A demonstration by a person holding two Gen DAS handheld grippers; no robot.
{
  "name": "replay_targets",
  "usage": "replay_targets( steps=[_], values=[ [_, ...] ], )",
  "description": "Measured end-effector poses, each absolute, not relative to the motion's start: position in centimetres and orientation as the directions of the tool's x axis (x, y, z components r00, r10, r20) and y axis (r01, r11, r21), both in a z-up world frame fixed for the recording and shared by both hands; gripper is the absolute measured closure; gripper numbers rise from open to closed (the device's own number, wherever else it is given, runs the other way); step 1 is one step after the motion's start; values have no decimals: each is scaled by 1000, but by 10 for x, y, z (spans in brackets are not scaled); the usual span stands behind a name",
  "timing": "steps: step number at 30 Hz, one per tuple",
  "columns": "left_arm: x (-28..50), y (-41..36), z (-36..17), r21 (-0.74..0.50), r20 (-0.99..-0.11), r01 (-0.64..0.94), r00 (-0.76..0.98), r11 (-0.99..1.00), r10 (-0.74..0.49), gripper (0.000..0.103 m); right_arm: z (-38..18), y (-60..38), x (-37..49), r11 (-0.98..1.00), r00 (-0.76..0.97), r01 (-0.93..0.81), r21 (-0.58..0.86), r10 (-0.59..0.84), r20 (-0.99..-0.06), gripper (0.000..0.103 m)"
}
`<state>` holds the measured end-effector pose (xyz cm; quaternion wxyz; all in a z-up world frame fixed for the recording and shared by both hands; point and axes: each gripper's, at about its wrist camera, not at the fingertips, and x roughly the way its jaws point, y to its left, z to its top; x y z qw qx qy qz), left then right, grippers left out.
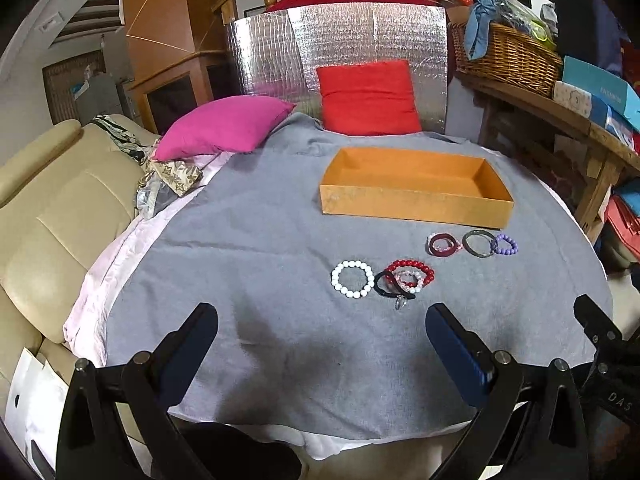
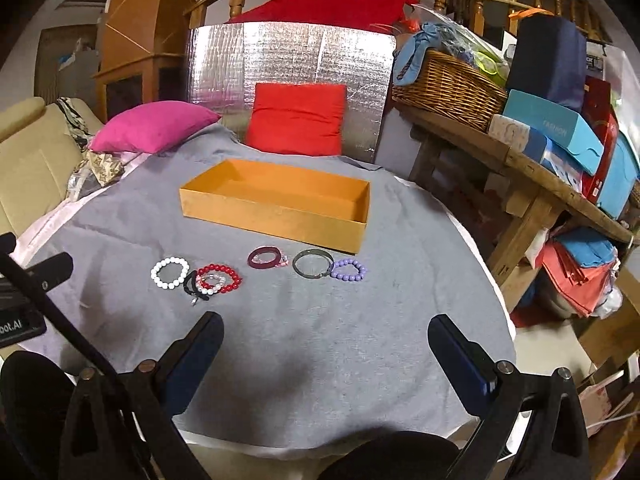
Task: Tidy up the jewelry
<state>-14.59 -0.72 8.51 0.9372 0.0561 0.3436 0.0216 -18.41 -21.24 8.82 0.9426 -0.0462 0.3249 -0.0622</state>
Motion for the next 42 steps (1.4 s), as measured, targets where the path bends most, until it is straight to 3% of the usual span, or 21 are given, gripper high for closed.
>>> replay_targets(
  steps=[42],
  values=[
    [-129, -14, 66, 137, -680, 12, 729, 991, 85, 0, 84, -223, -176, 988, 775, 123, -97, -157, -612, 0]
  ],
)
